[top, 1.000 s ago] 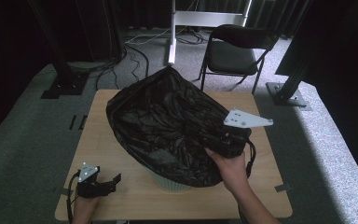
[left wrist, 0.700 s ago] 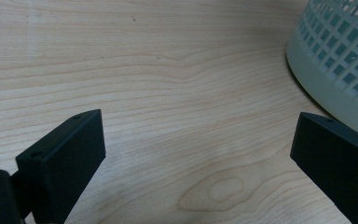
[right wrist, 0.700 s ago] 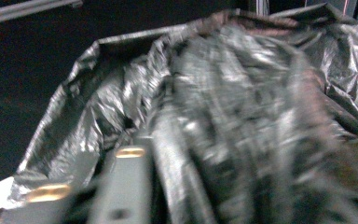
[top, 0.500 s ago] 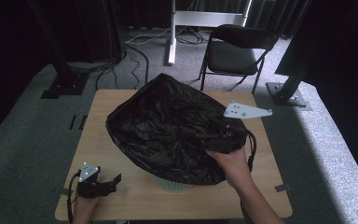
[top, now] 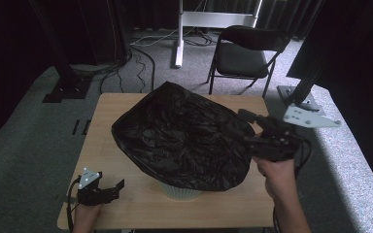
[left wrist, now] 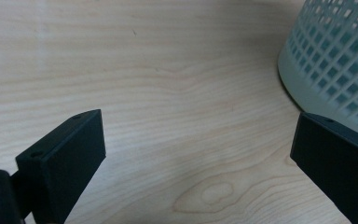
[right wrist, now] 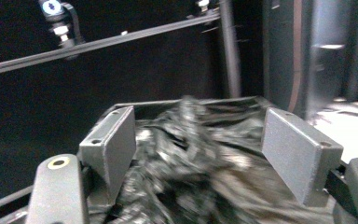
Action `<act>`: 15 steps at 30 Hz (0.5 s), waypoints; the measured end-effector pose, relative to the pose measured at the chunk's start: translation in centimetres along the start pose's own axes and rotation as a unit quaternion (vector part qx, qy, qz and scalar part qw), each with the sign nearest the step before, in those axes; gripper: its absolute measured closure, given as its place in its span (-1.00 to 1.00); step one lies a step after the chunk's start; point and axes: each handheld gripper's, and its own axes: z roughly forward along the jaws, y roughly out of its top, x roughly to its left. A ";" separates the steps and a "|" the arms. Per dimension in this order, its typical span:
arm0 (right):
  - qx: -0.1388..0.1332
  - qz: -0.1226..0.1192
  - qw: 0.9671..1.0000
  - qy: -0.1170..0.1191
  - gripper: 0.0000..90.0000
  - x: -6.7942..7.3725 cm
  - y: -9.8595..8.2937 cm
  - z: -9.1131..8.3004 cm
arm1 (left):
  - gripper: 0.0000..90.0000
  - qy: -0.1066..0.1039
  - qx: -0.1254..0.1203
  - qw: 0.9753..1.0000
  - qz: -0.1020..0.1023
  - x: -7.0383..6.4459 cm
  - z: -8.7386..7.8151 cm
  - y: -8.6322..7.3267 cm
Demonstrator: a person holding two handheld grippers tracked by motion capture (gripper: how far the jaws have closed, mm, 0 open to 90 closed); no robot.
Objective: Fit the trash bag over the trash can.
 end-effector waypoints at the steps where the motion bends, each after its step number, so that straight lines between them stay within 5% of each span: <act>1: -0.003 0.001 1.000 -0.012 -0.43 -0.4 0.0 -0.7 | -0.93 0.005 -0.002 1.000 -0.001 0.0 -0.4 0.4; 6: 0.026 0.015 0.994 -0.103 -0.43 -3.6 -1.4 -2.5 | -0.93 0.029 -0.035 0.999 -0.001 0.2 -3.7 3.6; 10: 0.057 0.049 0.988 -0.135 -0.43 -6.8 -2.9 -2.8 | -0.93 0.062 -0.057 0.996 -0.012 0.3 -7.6 7.5; 15: 0.073 0.080 0.983 -0.147 -0.43 -9.6 -3.6 -2.5 | -0.93 0.023 -0.122 0.992 -0.033 -0.3 -12.8 13.0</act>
